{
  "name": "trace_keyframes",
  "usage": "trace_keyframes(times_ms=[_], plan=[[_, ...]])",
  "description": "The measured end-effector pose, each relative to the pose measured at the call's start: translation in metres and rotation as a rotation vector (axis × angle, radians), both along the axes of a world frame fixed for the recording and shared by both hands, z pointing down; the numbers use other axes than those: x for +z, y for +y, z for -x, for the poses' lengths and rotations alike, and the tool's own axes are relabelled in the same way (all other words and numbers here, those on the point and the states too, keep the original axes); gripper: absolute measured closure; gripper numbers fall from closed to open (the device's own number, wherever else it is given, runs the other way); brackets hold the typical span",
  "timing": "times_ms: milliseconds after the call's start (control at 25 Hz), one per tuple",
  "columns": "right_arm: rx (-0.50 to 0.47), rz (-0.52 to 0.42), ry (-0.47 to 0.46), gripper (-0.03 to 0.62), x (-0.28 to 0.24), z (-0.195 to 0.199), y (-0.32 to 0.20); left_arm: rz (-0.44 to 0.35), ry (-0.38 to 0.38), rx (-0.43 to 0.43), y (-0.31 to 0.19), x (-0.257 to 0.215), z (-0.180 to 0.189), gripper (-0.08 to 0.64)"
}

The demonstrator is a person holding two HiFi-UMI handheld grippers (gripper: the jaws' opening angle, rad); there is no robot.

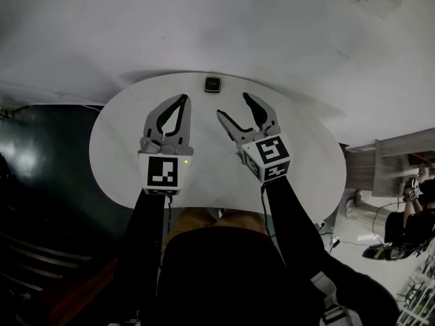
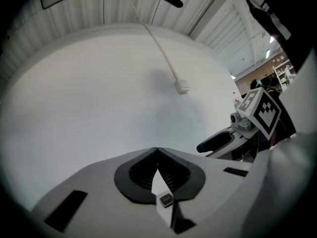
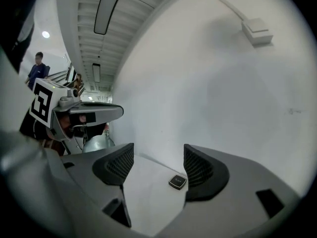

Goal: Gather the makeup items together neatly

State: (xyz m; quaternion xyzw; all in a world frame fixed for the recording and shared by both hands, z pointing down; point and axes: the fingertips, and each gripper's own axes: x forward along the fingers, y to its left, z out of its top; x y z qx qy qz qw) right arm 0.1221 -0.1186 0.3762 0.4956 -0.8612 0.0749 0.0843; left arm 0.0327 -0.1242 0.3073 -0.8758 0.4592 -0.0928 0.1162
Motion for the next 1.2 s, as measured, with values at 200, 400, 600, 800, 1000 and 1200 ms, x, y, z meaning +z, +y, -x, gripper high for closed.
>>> trace_keyframes(times_ms=[200, 400, 600, 800, 1000, 1200], plan=[[0.098, -0.05, -0.02, 0.277, -0.024, 0.003, 0.024, 0.023, 0.043, 0.032, 0.014, -0.005, 0.018, 0.543], [0.112, -0.054, 0.009, 0.284, -0.03, 0.013, 0.022, 0.019, 0.039, 0.054, 0.012, -0.005, 0.033, 0.543], [0.059, -0.074, 0.036, 0.284, -0.034, 0.046, 0.02, 0.016, 0.032, 0.052, 0.012, -0.003, 0.057, 0.543], [-0.052, -0.063, 0.029, 0.284, -0.028, 0.104, 0.016, 0.008, 0.028, -0.011, 0.012, -0.005, 0.099, 0.543], [-0.174, -0.043, 0.008, 0.284, -0.02, 0.164, 0.014, -0.011, 0.029, -0.11, 0.015, -0.013, 0.153, 0.543], [-0.259, -0.031, 0.029, 0.284, -0.01, 0.211, 0.02, -0.008, 0.034, -0.158, 0.021, -0.011, 0.194, 0.543]])
